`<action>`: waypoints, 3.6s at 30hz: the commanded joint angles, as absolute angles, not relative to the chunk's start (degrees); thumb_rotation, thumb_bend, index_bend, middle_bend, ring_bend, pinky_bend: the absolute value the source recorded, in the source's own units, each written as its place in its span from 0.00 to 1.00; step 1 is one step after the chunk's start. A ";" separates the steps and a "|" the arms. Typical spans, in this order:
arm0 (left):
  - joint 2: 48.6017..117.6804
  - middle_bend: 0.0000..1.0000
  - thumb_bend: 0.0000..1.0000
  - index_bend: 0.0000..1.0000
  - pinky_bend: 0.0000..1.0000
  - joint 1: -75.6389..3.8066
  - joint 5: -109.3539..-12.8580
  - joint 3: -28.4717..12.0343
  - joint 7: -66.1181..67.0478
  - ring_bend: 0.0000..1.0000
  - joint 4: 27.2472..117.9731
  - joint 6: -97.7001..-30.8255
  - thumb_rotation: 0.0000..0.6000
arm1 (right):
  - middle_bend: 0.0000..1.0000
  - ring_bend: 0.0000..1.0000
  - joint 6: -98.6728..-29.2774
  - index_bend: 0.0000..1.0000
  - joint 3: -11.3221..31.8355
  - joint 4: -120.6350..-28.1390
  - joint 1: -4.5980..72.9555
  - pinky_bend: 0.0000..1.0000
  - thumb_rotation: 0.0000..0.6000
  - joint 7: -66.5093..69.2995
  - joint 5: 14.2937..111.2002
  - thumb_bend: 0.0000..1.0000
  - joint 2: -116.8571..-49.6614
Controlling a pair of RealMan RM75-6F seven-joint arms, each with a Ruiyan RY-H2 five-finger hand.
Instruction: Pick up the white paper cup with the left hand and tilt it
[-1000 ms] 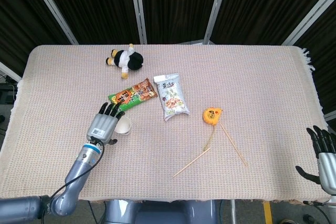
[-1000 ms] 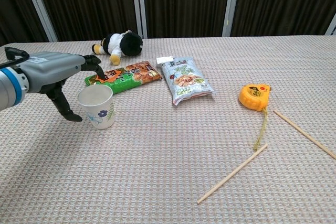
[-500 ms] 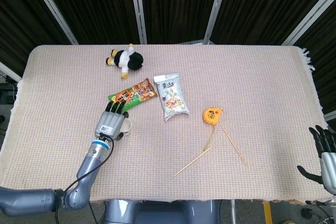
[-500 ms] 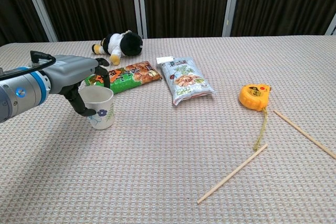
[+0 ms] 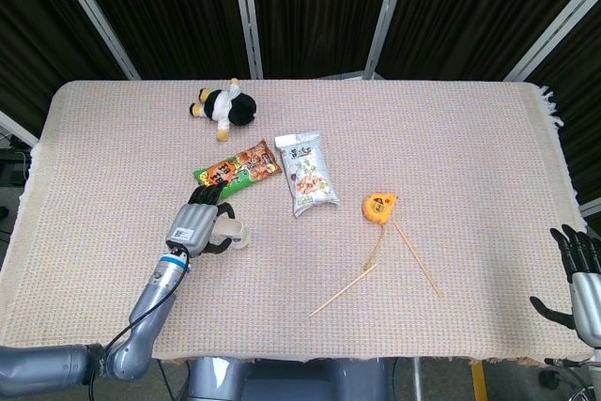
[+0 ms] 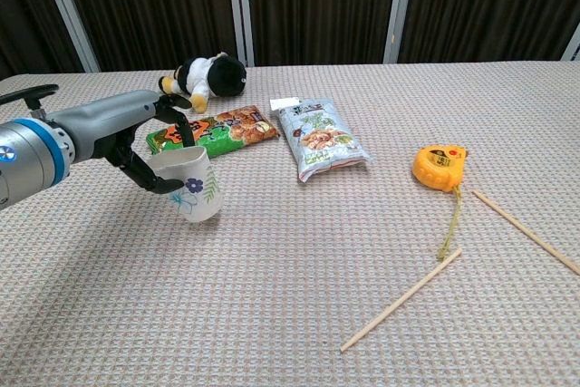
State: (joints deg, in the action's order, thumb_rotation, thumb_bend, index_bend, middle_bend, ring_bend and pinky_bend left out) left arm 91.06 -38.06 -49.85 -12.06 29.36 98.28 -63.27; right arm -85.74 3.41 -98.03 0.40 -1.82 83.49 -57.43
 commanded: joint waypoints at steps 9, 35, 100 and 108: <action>89.46 0.00 0.23 0.41 0.00 -34.75 -54.78 -8.85 18.82 0.00 90.99 -58.59 1.00 | 0.00 0.00 -85.46 0.01 3.20 -98.20 0.53 0.00 1.00 -2.43 83.65 0.08 -57.59; 94.28 0.00 0.18 0.23 0.00 -41.29 -48.06 -5.91 50.43 0.00 92.34 -67.64 1.00 | 0.00 0.00 -85.80 0.01 3.14 -98.45 0.43 0.00 1.00 -2.00 83.97 0.08 -57.42; 90.37 0.00 0.18 0.00 0.00 -29.08 -70.54 -4.76 -2.35 0.00 82.20 -60.24 1.00 | 0.00 0.00 -84.62 0.01 2.76 -99.03 0.86 0.00 1.00 -5.11 83.20 0.08 -57.93; 85.28 0.00 0.14 0.00 0.00 -24.67 -78.68 -2.00 4.65 0.00 81.83 -71.83 1.00 | 0.00 0.00 -84.85 0.01 3.26 -98.32 0.95 0.00 1.00 -5.65 82.52 0.08 -58.37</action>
State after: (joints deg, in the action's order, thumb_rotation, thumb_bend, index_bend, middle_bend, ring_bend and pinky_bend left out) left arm 87.32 -26.64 -75.74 -3.29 1.09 82.14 -67.71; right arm -84.82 3.21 -98.36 0.93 -5.62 82.57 -58.34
